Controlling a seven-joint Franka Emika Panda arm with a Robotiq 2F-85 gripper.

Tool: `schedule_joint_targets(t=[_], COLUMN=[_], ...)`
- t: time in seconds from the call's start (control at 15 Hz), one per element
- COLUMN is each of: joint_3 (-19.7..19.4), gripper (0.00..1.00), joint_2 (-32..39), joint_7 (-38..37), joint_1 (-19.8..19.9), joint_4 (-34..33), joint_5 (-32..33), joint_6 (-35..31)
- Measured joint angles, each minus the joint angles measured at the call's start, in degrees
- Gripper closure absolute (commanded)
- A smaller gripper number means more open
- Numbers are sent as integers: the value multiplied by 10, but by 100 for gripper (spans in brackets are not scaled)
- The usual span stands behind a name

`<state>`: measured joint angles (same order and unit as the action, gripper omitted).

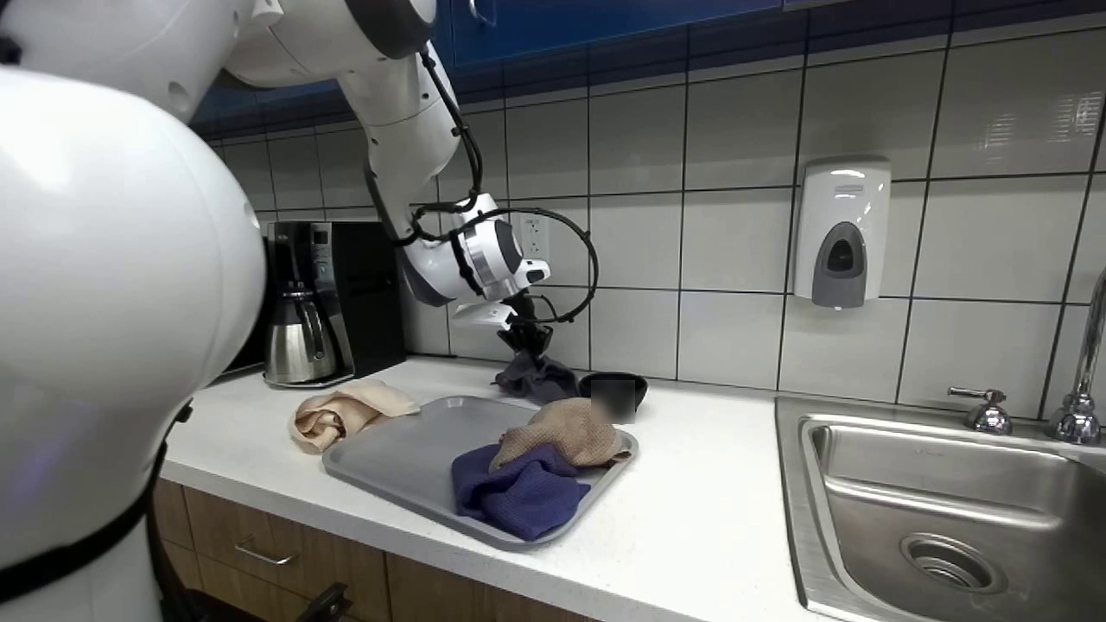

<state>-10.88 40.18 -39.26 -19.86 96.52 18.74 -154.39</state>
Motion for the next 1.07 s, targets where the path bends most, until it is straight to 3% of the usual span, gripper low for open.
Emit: schedule_joint_targets(t=[1.07], joint_3=[0], gripper=[98], joint_2=[-131], joint_7=[58], joint_1=[0], joint_4=[119], joint_5=[0], joint_6=[-70])
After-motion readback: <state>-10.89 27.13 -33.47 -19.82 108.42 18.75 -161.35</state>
